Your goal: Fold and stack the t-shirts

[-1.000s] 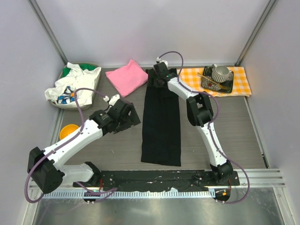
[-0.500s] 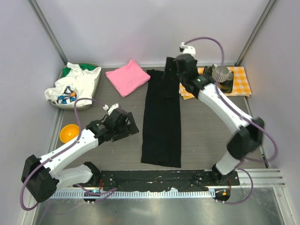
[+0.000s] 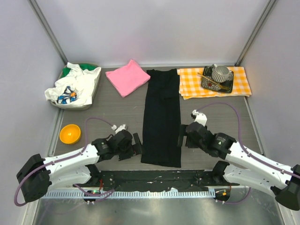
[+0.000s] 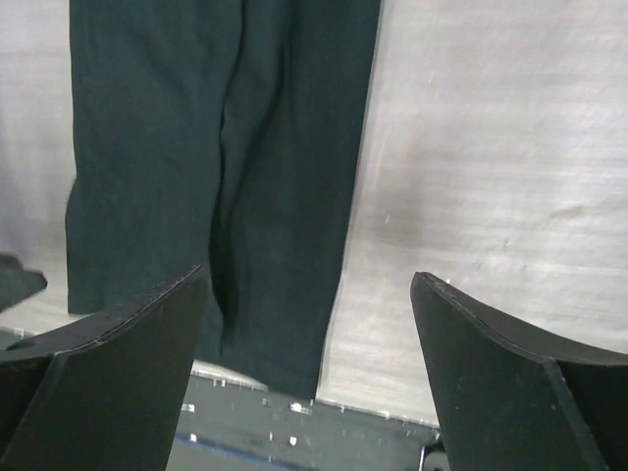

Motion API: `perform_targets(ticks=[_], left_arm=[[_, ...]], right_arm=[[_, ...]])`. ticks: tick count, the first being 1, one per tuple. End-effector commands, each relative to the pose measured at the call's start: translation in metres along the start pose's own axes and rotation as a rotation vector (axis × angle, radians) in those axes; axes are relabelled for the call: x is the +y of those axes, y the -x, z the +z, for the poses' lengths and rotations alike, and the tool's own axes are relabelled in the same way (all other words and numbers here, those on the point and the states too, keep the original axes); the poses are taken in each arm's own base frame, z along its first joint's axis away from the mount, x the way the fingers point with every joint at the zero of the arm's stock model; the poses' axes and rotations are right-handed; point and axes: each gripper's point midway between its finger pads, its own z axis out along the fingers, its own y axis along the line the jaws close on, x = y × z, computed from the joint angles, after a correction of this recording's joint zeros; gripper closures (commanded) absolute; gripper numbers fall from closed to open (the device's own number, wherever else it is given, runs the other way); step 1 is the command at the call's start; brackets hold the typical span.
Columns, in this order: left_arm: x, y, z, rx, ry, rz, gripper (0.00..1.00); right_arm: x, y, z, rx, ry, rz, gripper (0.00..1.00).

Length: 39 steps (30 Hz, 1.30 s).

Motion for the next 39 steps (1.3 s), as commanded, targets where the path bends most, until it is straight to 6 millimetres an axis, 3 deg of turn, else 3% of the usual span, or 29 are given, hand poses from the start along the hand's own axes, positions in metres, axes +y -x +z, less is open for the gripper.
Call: perform_targets(ticks=[1, 4, 8, 13, 20, 25, 29, 33, 37, 39], left_arm=[[-0.029, -0.014, -0.001, 0.0, -0.128, -0.055, 0.0], [-0.026, -0.033, 0.007, 0.033, -0.134, -0.065, 0.0], [-0.015, -0.049, 0.018, 0.055, -0.112, -0.066, 0.03], [-0.002, -0.053, 0.033, 0.042, -0.092, -0.079, 0.12], [0.017, -0.059, 0.045, 0.048, -0.03, -0.068, 0.3], [0.029, -0.065, 0.05, 0.064, 0.005, -0.067, 0.52], [0.028, -0.067, 0.054, 0.071, -0.007, -0.07, 0.67], [0.029, -0.067, 0.055, 0.069, -0.001, -0.069, 1.0], [0.029, -0.067, 0.055, 0.071, -0.001, -0.068, 1.0], [0.029, -0.067, 0.054, 0.071, -0.006, -0.07, 1.0]], right_arm=[[0.008, -0.043, -0.007, 0.076, 0.06, 0.138, 0.13], [0.005, -0.067, -0.007, 0.118, 0.069, 0.159, 0.15], [0.006, -0.084, -0.006, 0.141, 0.09, 0.182, 0.18], [0.008, -0.105, 0.0, 0.172, 0.114, 0.209, 0.21], [0.011, -0.117, 0.002, 0.19, 0.146, 0.263, 0.23], [0.012, -0.129, 0.007, 0.212, 0.162, 0.287, 0.24], [0.015, -0.134, 0.011, 0.223, 0.164, 0.295, 0.24], [0.023, -0.138, 0.014, 0.225, 0.176, 0.3, 0.24], [0.027, -0.145, 0.018, 0.241, 0.181, 0.305, 0.36], [0.027, -0.148, 0.02, 0.244, 0.174, 0.301, 0.47]])
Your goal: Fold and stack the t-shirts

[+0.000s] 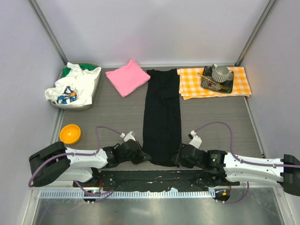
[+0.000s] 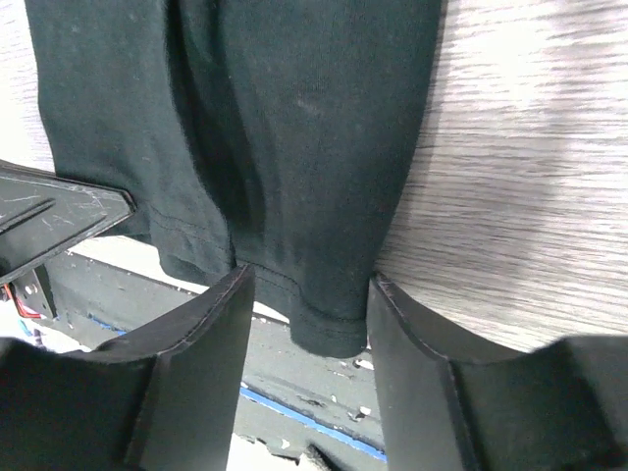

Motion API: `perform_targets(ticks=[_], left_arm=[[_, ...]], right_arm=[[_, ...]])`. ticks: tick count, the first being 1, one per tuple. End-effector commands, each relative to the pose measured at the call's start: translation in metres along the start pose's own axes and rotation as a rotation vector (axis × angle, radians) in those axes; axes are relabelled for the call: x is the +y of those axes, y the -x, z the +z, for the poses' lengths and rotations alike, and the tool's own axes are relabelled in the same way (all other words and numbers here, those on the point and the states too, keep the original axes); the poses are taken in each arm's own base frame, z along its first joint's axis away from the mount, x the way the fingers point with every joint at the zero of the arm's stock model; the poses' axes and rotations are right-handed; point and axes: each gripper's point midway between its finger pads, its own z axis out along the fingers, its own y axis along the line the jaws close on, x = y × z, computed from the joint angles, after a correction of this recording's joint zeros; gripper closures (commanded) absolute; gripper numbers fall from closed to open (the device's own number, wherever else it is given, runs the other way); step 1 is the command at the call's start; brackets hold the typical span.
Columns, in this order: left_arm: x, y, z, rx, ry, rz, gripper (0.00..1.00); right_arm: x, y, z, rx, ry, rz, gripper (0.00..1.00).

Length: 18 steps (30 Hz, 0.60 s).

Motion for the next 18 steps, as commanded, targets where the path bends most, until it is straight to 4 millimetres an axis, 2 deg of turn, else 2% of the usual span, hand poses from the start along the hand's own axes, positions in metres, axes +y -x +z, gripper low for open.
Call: perform_targets(ticks=[1, 7, 10, 11, 15, 17, 18], left_arm=[[0.076, -0.006, -0.005, 0.01, 0.245, 0.063, 1.0], [0.069, -0.005, -0.01, 0.007, 0.221, 0.061, 1.0], [0.062, -0.004, -0.013, 0.004, 0.189, 0.055, 1.0], [0.069, -0.005, -0.015, 0.008, 0.212, 0.057, 1.0], [0.06, -0.008, -0.02, -0.006, 0.198, 0.092, 1.0], [0.06, -0.009, -0.023, -0.021, 0.22, 0.112, 1.0], [0.052, -0.017, -0.024, -0.007, 0.207, 0.134, 1.0]], right_arm=[[-0.003, -0.007, 0.008, 0.004, -0.008, 0.018, 0.5], [-0.011, -0.01, 0.012, 0.005, -0.03, 0.021, 0.71], [-0.014, -0.01, 0.013, 0.002, -0.042, 0.018, 0.93], [-0.015, -0.01, 0.013, 0.002, -0.049, 0.001, 0.99], [-0.008, -0.007, 0.004, -0.011, -0.06, -0.055, 0.99], [-0.006, -0.014, -0.001, 0.002, -0.07, -0.109, 0.99], [0.004, -0.011, -0.004, -0.017, -0.055, -0.115, 0.99]])
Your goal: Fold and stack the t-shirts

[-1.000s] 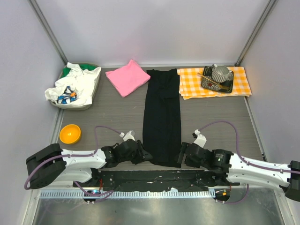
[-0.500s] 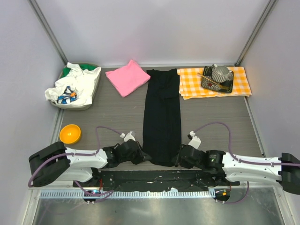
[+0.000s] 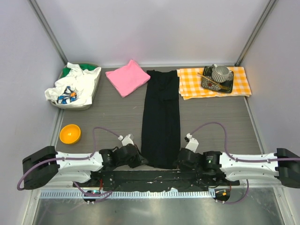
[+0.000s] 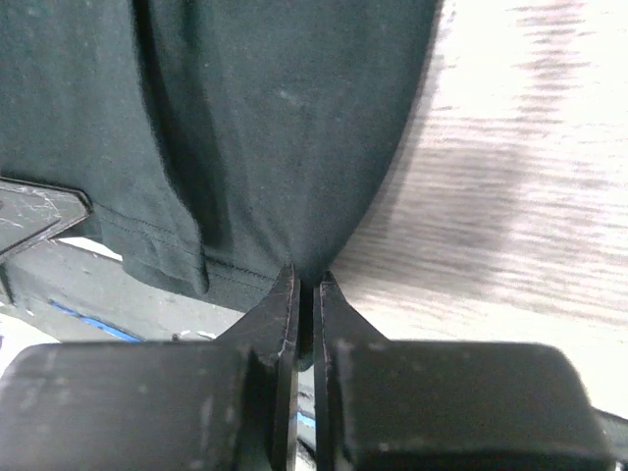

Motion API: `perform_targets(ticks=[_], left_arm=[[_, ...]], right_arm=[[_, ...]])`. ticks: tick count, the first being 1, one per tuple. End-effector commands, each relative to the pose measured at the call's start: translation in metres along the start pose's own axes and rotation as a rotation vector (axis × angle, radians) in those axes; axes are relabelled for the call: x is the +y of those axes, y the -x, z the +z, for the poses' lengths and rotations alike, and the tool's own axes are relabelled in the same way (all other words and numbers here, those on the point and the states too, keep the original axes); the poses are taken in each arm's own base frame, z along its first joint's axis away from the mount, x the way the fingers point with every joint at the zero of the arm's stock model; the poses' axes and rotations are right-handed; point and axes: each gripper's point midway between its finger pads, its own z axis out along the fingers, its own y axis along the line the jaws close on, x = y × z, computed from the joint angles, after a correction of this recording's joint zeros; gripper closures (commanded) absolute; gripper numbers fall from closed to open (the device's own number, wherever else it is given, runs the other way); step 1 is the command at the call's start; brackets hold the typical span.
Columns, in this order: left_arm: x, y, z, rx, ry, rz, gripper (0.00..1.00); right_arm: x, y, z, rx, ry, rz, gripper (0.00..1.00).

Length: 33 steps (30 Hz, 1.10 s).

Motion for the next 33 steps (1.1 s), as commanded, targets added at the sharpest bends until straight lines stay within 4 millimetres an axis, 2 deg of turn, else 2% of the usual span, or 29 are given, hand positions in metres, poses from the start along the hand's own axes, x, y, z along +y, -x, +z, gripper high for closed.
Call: perform_targets(ticks=[1, 2, 3, 5, 6, 8, 9, 11, 13, 16, 17, 19, 20, 22, 23, 25, 26, 27, 29, 30, 32, 33], left_arm=[[0.038, -0.015, -0.008, 0.004, 0.178, 0.106, 1.0], [0.034, -0.019, -0.009, 0.005, 0.17, 0.112, 1.0], [0.023, -0.023, -0.011, 0.004, 0.145, 0.12, 1.0], [0.017, -0.024, -0.015, -0.004, 0.15, 0.137, 1.0], [0.002, -0.023, -0.018, -0.012, 0.124, 0.147, 1.0], [-0.008, -0.019, -0.026, -0.024, 0.113, 0.159, 1.0], [-0.015, -0.012, -0.03, -0.057, 0.103, 0.166, 1.0], [-0.038, 0.002, -0.047, -0.104, 0.077, 0.197, 1.0], [-0.057, 0.023, -0.065, -0.181, 0.075, 0.244, 1.0], [-0.072, 0.048, -0.078, -0.234, 0.075, 0.274, 1.0], [-0.072, 0.059, -0.078, -0.256, 0.088, 0.266, 1.0], [-0.078, 0.066, -0.077, -0.256, 0.072, 0.265, 1.0], [-0.08, 0.076, -0.077, -0.271, 0.074, 0.265, 1.0], [-0.08, 0.085, -0.073, -0.28, 0.087, 0.268, 1.0], [-0.084, 0.094, -0.073, -0.292, 0.086, 0.269, 1.0], [-0.086, 0.103, -0.068, -0.298, 0.092, 0.268, 1.0], [-0.085, 0.112, -0.066, -0.303, 0.097, 0.266, 1.0], [-0.09, 0.118, -0.064, -0.311, 0.081, 0.261, 1.0], [-0.087, 0.128, -0.054, -0.302, 0.094, 0.246, 1.0], [-0.097, 0.134, -0.051, -0.315, 0.062, 0.251, 1.0], [-0.097, 0.143, -0.043, -0.318, 0.075, 0.243, 1.0], [-0.106, 0.147, -0.04, -0.315, 0.05, 0.252, 1.0]], right_arm=[[0.007, 0.004, -0.013, -0.049, -0.046, -0.102, 0.99], [0.008, 0.003, -0.014, -0.054, -0.058, -0.125, 0.99], [0.023, -0.001, -0.021, -0.056, -0.025, -0.143, 0.99], [0.029, 0.006, -0.027, -0.107, -0.031, -0.181, 0.99], [0.045, 0.007, -0.035, -0.119, -0.01, -0.195, 0.99], [0.051, 0.02, -0.042, -0.183, -0.026, -0.231, 0.99], [0.064, 0.027, -0.048, -0.208, -0.012, -0.235, 0.99], [0.076, 0.043, -0.057, -0.281, -0.004, -0.263, 0.99], [0.082, 0.054, -0.061, -0.331, -0.005, -0.306, 0.99], [0.092, 0.075, -0.067, -0.435, -0.016, -0.334, 0.99], [0.096, 0.085, -0.07, -0.472, -0.023, -0.351, 0.99], [0.097, 0.097, -0.071, -0.506, -0.043, -0.364, 0.99], [0.098, 0.11, -0.071, -0.532, -0.063, -0.369, 0.99], [0.098, 0.12, -0.069, -0.541, -0.068, -0.371, 0.99], [0.098, 0.135, -0.067, -0.571, -0.073, -0.338, 0.99], [0.098, 0.149, -0.065, -0.583, -0.079, -0.354, 0.99], [0.092, 0.164, -0.064, -0.6, -0.107, -0.332, 0.99], [0.09, 0.169, -0.061, -0.591, -0.12, -0.357, 0.99], [0.092, 0.182, -0.06, -0.61, -0.114, -0.341, 0.99], [0.085, 0.194, -0.058, -0.619, -0.141, -0.337, 0.99], [0.086, 0.201, -0.054, -0.613, -0.131, -0.328, 0.99], [0.08, 0.208, -0.05, -0.613, -0.15, -0.316, 0.99]])
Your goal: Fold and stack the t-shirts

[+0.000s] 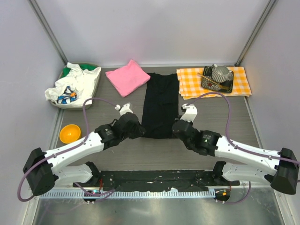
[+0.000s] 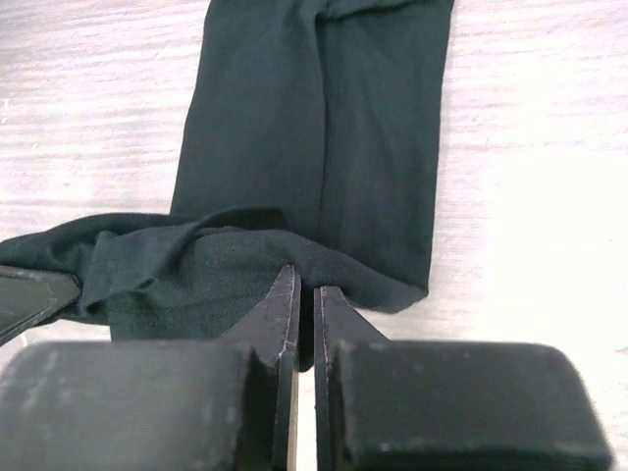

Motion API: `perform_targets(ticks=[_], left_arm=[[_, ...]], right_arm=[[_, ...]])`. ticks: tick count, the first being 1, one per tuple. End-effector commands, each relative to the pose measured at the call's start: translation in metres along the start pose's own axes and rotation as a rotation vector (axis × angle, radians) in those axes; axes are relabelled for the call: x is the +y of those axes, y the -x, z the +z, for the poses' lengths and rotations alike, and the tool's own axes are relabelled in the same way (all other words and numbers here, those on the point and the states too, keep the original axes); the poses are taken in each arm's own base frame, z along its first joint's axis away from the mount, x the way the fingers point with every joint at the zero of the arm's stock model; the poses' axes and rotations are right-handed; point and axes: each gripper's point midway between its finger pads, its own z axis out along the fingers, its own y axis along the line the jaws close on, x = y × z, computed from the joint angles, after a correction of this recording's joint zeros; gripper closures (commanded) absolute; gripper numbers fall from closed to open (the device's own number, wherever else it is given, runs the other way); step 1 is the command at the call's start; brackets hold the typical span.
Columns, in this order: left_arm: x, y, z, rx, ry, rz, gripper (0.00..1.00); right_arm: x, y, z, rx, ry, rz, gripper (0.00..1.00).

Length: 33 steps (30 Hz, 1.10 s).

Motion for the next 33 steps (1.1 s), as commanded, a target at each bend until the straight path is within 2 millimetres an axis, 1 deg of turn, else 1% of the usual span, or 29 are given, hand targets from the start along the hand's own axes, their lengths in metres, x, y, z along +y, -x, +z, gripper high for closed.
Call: perform_targets(ticks=[1, 2, 3, 4, 5, 7, 8, 10, 11, 12, 13, 14, 15, 16, 17, 18, 19, 20, 21, 22, 23, 24, 25, 26, 28, 30, 31, 32, 33], left_arm=[[-0.02, 0.024, 0.014, -0.023, -0.054, 0.05, 1.0], [-0.018, 0.025, 0.022, -0.02, -0.04, 0.05, 1.0], [-0.021, 0.026, 0.026, -0.013, -0.047, 0.054, 1.0], [-0.027, 0.033, 0.029, -0.018, -0.057, 0.057, 1.0], [-0.022, 0.034, 0.04, -0.006, -0.032, 0.057, 1.0], [-0.029, 0.041, 0.047, -0.002, -0.053, 0.054, 1.0], [-0.027, 0.047, 0.053, -0.003, -0.044, 0.044, 1.0], [-0.023, 0.048, 0.066, 0.012, -0.036, 0.037, 1.0], [-0.022, 0.057, 0.07, 0.001, -0.034, 0.025, 1.0], [-0.017, 0.056, 0.078, 0.013, -0.019, 0.024, 1.0], [-0.016, 0.059, 0.082, 0.014, -0.019, 0.02, 1.0], [-0.014, 0.065, 0.086, 0.013, -0.017, 0.01, 1.0], [-0.011, 0.066, 0.094, 0.019, -0.01, 0.006, 1.0], [-0.005, 0.072, 0.098, 0.015, 0.003, -0.007, 1.0], [-0.002, 0.072, 0.102, 0.025, 0.006, -0.006, 1.0], [-0.004, 0.078, 0.105, 0.018, -0.001, -0.012, 1.0], [0.004, 0.081, 0.112, 0.021, 0.018, -0.023, 1.0], [0.006, 0.085, 0.115, 0.021, 0.021, -0.029, 1.0], [0.004, 0.092, 0.118, 0.009, 0.017, -0.03, 1.0], [0.009, 0.091, 0.125, 0.034, 0.021, -0.042, 1.0], [0.009, 0.095, 0.127, 0.033, 0.018, -0.044, 1.0], [0.01, 0.095, 0.131, 0.039, 0.02, -0.041, 1.0], [0.008, 0.103, 0.134, 0.032, 0.018, -0.045, 1.0], [0.013, 0.101, 0.142, 0.048, 0.03, -0.047, 1.0], [0.009, 0.111, 0.148, 0.038, 0.016, -0.049, 1.0], [0.013, 0.112, 0.16, 0.049, 0.022, -0.058, 1.0], [0.016, 0.118, 0.166, 0.042, 0.027, -0.07, 1.0], [0.014, 0.128, 0.173, 0.032, 0.028, -0.078, 0.92], [0.017, 0.134, 0.178, 0.026, 0.038, -0.086, 0.36]], right_arm=[[-0.008, 0.03, 0.019, -0.057, -0.018, -0.032, 0.99], [-0.01, 0.029, 0.022, -0.053, -0.022, -0.033, 0.99], [-0.011, 0.028, 0.027, -0.046, -0.026, -0.033, 0.99], [-0.016, 0.033, 0.033, -0.052, -0.04, -0.021, 0.99], [-0.014, 0.032, 0.035, -0.041, -0.023, -0.018, 0.99], [-0.021, 0.037, 0.045, -0.042, -0.046, -0.006, 0.99], [-0.022, 0.038, 0.048, -0.036, -0.043, -0.01, 0.99], [-0.025, 0.038, 0.059, -0.028, -0.053, -0.006, 0.99], [-0.03, 0.042, 0.065, -0.021, -0.056, 0.004, 0.99], [-0.031, 0.042, 0.069, -0.013, -0.057, 0.008, 0.99], [-0.03, 0.045, 0.075, -0.017, -0.051, 0.015, 0.99], [-0.035, 0.045, 0.084, -0.006, -0.068, 0.016, 0.99], [-0.036, 0.043, 0.089, 0.009, -0.07, 0.013, 0.99], [-0.036, 0.046, 0.094, 0.007, -0.069, 0.018, 0.99], [-0.037, 0.042, 0.102, 0.022, -0.076, 0.015, 0.99], [-0.041, 0.044, 0.107, 0.029, -0.079, 0.026, 0.99], [-0.04, 0.046, 0.112, 0.026, -0.073, 0.032, 0.99], [-0.04, 0.049, 0.117, 0.024, -0.075, 0.038, 0.99], [-0.047, 0.045, 0.126, 0.043, -0.094, 0.036, 0.99], [-0.046, 0.043, 0.132, 0.055, -0.086, 0.042, 0.99], [-0.045, 0.048, 0.137, 0.054, -0.083, 0.05, 0.99], [-0.047, 0.042, 0.144, 0.073, -0.096, 0.045, 0.99], [-0.05, 0.043, 0.148, 0.074, -0.102, 0.053, 0.99], [-0.05, 0.047, 0.151, 0.069, -0.101, 0.058, 0.99], [-0.054, 0.048, 0.159, 0.065, -0.117, 0.062, 0.99], [-0.057, 0.055, 0.167, 0.052, -0.129, 0.068, 0.99], [-0.062, 0.048, 0.177, 0.07, -0.148, 0.065, 0.99], [-0.066, 0.059, 0.185, 0.056, -0.16, 0.077, 0.94], [-0.067, 0.062, 0.191, 0.054, -0.17, 0.078, 0.81]])
